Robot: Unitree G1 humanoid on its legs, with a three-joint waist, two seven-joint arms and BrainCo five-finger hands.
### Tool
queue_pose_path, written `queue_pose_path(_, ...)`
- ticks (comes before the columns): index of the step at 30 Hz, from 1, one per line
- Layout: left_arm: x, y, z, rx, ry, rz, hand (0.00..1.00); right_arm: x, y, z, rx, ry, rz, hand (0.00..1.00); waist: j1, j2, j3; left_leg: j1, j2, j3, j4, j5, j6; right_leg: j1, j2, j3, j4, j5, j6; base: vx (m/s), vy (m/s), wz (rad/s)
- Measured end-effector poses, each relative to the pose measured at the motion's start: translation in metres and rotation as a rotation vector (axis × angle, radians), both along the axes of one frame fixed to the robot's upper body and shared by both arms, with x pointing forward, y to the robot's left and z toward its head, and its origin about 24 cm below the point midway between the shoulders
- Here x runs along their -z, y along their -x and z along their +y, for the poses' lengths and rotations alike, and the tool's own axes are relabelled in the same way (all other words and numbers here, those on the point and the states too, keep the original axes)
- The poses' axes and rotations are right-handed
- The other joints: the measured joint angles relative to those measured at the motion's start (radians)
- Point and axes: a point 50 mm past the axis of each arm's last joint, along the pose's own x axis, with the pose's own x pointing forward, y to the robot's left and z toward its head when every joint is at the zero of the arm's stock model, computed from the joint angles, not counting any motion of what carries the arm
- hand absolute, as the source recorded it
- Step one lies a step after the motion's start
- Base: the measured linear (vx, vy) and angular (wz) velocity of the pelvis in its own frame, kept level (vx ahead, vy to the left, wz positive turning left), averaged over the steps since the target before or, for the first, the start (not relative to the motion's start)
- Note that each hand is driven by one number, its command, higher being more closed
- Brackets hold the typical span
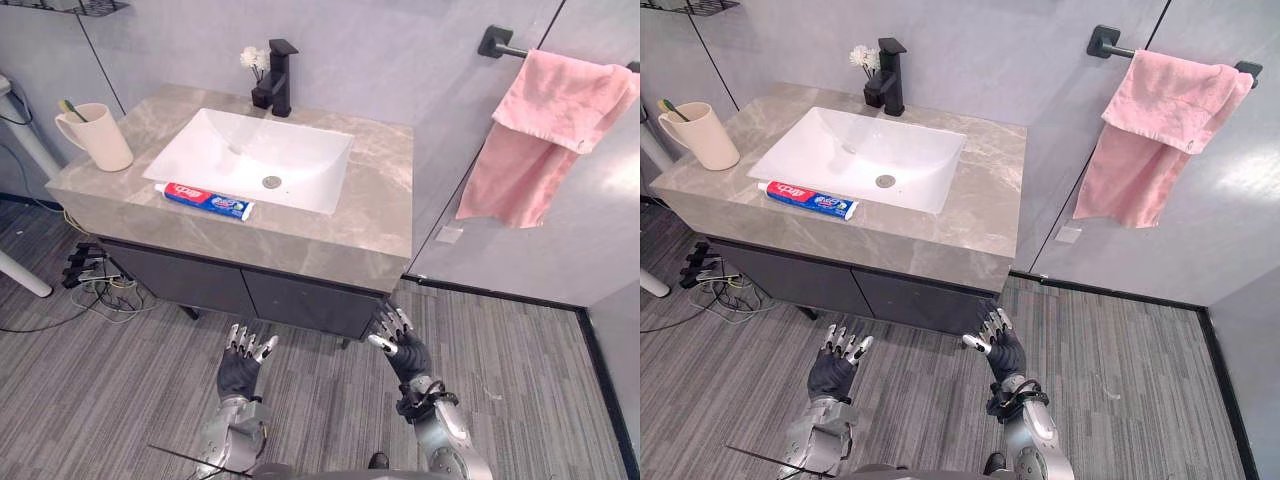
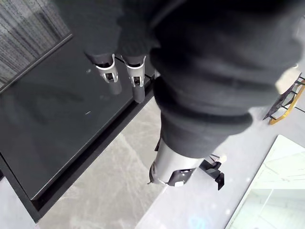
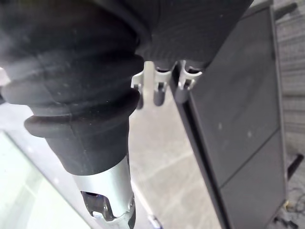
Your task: Organize washtable
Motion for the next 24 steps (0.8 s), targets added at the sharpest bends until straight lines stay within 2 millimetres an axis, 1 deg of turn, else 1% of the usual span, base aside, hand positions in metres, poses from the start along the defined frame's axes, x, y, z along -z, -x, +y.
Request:
queue_pose_path(2, -0.001, -0.001, 0.002, -0.01, -0.004, -0.003, 0.0, 0.0, -0.002, -0.011, 0.044, 0.012, 0.0, 0.0, -0.004, -0.003, 0.009, -0.013, 0.0, 0.004, -0.01, -0.001, 0.0, -0.011, -0.001, 0.003, 0.001, -0.005, -0.006, -0.04, -0.007, -0.04)
queue_pose_path(3, -0.001, -0.001, 0.005, -0.024, -0.008, -0.002, 0.0, 0.001, -0.001, -0.023, 0.093, 0.026, 0.007, 0.0, -0.004, -0.004, 0.01, -0.018, -0.002, 0.001, -0.025, 0.0, -0.001, -0.022, -0.002, 0.001, 0.003, -0.007, -0.006, 0.0, -0.003, 0.11)
queue_pose_path(5, -0.002, -0.002, 0.009, -0.042, -0.014, -0.005, 0.0, 0.002, 0.0, -0.042, 0.176, 0.062, 0.023, 0.0, -0.012, 0.004, 0.02, -0.03, -0.013, -0.034, -0.035, 0.008, -0.012, -0.026, -0.014, -0.025, 0.008, -0.017, 0.004, 0.05, 0.011, 0.37)
queue_pose_path(6, -0.004, -0.005, 0.01, -0.049, -0.013, -0.018, 0.0, 0.002, 0.001, -0.054, 0.218, 0.093, 0.027, 0.0, -0.013, -0.001, 0.025, -0.037, -0.019, -0.062, -0.038, 0.018, -0.018, -0.026, -0.018, -0.051, 0.022, -0.027, 0.014, 0.09, 0.003, 0.91)
queue_pose_path(7, -0.008, -0.008, 0.011, -0.065, -0.01, -0.036, 0.0, 0.003, 0.002, -0.068, 0.257, 0.143, 0.038, 0.0, -0.015, 0.004, 0.033, -0.056, -0.036, -0.104, -0.036, 0.034, -0.035, -0.028, -0.035, -0.101, 0.047, -0.05, 0.02, 0.12, 0.009, 1.44)
queue_pose_path(8, -0.012, -0.009, 0.015, -0.092, -0.017, -0.052, 0.0, 0.002, 0.001, -0.077, 0.278, 0.181, 0.043, 0.0, -0.017, -0.001, 0.045, -0.084, -0.054, -0.136, -0.031, 0.065, -0.071, -0.028, -0.063, -0.17, 0.081, -0.076, 0.018, 0.11, 0.015, 1.6)
queue_pose_path(9, -0.014, -0.009, 0.018, -0.107, -0.022, -0.056, 0.0, 0.002, 0.0, -0.08, 0.28, 0.198, 0.043, 0.0, -0.017, -0.001, 0.05, -0.099, -0.057, -0.143, -0.03, 0.083, -0.088, -0.027, -0.079, -0.207, 0.098, -0.087, 0.014, 0.09, 0.029, 1.94)
queue_pose_path(10, -0.014, -0.007, 0.024, -0.145, -0.03, -0.047, 0.0, 0.001, -0.005, -0.087, 0.279, 0.234, 0.038, 0.0, -0.016, 0.009, 0.057, -0.125, -0.073, -0.149, -0.032, 0.121, -0.108, -0.015, -0.104, -0.281, 0.125, -0.1, 0.006, 0.05, 0.041, 1.9)
queue_pose_path(11, -0.013, -0.006, 0.029, -0.175, -0.03, -0.045, 0.0, 0.0, -0.011, -0.091, 0.276, 0.256, 0.036, 0.0, -0.01, 0.024, 0.067, -0.133, -0.077, -0.135, -0.035, 0.142, -0.106, 0.006, -0.119, -0.33, 0.141, -0.102, 0.004, 0.06, 0.081, 2.27)
queue_pose_path(12, -0.013, -0.004, 0.034, -0.212, -0.029, -0.044, 0.0, 0.001, -0.019, -0.093, 0.275, 0.271, 0.042, 0.0, -0.003, 0.042, 0.081, -0.128, -0.078, -0.088, -0.035, 0.168, -0.069, 0.029, -0.13, -0.382, 0.188, -0.117, -0.014, 0.06, 0.091, 1.79)
queue_pose_path(13, -0.013, -0.002, 0.037, -0.228, -0.032, -0.043, 0.0, 0.003, -0.02, -0.094, 0.274, 0.274, 0.052, 0.0, -0.006, 0.052, 0.09, -0.125, -0.079, -0.067, -0.034, 0.187, -0.041, 0.027, -0.144, -0.411, 0.25, -0.135, -0.019, 0.03, 0.094, 1.7)
queue_pose_path(14, -0.014, -0.003, 0.039, -0.245, -0.031, -0.049, 0.0, 0.003, -0.022, -0.095, 0.271, 0.278, 0.054, 0.0, -0.006, 0.068, 0.104, -0.123, -0.077, -0.052, -0.031, 0.202, -0.019, 0.008, -0.157, -0.436, 0.34, -0.193, -0.014, 0.01, 0.045, 1.62)
queue_pose_path(15, -0.013, 0.0, 0.042, -0.262, -0.023, -0.049, 0.0, 0.003, -0.024, -0.091, 0.254, 0.271, 0.046, 0.0, -0.005, 0.077, 0.11, -0.128, -0.076, -0.064, -0.033, 0.202, -0.019, -0.003, -0.137, -0.431, 0.299, -0.246, 0.01, 0.0, -0.019, 1.87)
queue_pose_path(16, -0.012, 0.0, 0.042, -0.258, -0.023, -0.047, 0.0, 0.001, -0.027, -0.082, 0.223, 0.253, 0.031, 0.0, -0.006, 0.054, 0.115, -0.133, -0.102, -0.075, -0.033, 0.2, -0.022, -0.016, -0.16, -0.438, 0.255, -0.195, -0.014, 0.01, -0.079, 1.65)
queue_pose_path(17, -0.007, 0.0, 0.039, -0.248, -0.017, -0.026, 0.0, 0.0, -0.029, -0.08, 0.21, 0.248, 0.023, 0.0, -0.01, 0.067, 0.118, -0.132, -0.097, -0.078, -0.03, 0.184, -0.023, 0.001, -0.167, -0.464, 0.276, -0.207, 0.002, 0.02, -0.085, 1.22)
queue_pose_path(18, -0.001, 0.003, 0.035, -0.224, -0.005, 0.008, 0.0, -0.004, -0.036, -0.07, 0.169, 0.228, -0.005, 0.0, -0.003, 0.073, 0.125, -0.155, -0.07, -0.029, 0.002, 0.146, -0.045, 0.008, -0.166, -0.475, 0.291, -0.205, -0.003, -0.05, -0.067, 0.75)
queue_pose_path(19, 0.004, 0.009, 0.035, -0.225, -0.005, 0.039, 0.0, -0.012, -0.045, -0.059, 0.128, 0.214, -0.042, 0.0, -0.004, 0.077, 0.125, -0.171, -0.012, 0.042, 0.04, 0.12, -0.049, 0.014, -0.165, -0.474, 0.3, -0.206, -0.004, -0.06, -0.067, 0.48)
queue_pose_path(20, 0.006, 0.012, 0.035, -0.228, -0.005, 0.052, 0.0, -0.013, -0.047, -0.054, 0.107, 0.211, -0.052, 0.0, -0.006, 0.078, 0.125, -0.173, 0.021, 0.059, 0.053, 0.123, -0.054, 0.021, -0.164, -0.472, 0.301, -0.206, -0.004, -0.08, -0.098, 0.17)
queue_pose_path(21, 0.009, 0.017, 0.034, -0.233, -0.002, 0.071, 0.0, -0.016, -0.051, -0.046, 0.069, 0.203, -0.074, 0.0, -0.006, 0.08, 0.123, -0.173, 0.086, 0.067, 0.067, 0.129, -0.064, 0.03, -0.165, -0.464, 0.302, -0.206, -0.004, -0.04, -0.044, -0.06)
queue_pose_path(22, 0.011, 0.021, 0.034, -0.239, 0.003, 0.084, 0.0, -0.019, -0.053, -0.04, 0.04, 0.196, -0.09, 0.0, -0.004, 0.088, 0.125, -0.174, 0.147, 0.055, 0.073, 0.146, -0.091, 0.031, -0.169, -0.448, 0.305, -0.205, -0.003, -0.04, 0.026, -0.16)
queue_pose_path(23, 0.011, 0.022, 0.033, -0.241, 0.005, 0.089, 0.0, -0.02, -0.055, -0.038, 0.031, 0.19, -0.096, 0.0, -0.005, 0.095, 0.126, -0.174, 0.17, 0.044, 0.071, 0.154, -0.104, 0.031, -0.173, -0.442, 0.311, -0.203, 0.001, -0.03, 0.181, -0.24)
queue_pose_path(24, 0.012, 0.023, 0.032, -0.241, 0.008, 0.093, 0.0, -0.019, -0.053, -0.037, 0.027, 0.189, -0.092, 0.0, -0.006, 0.116, 0.124, -0.163, 0.21, 0.009, 0.069, 0.166, -0.127, 0.026, -0.177, -0.424, 0.324, -0.196, 0.018, -0.01, 0.378, -0.42)
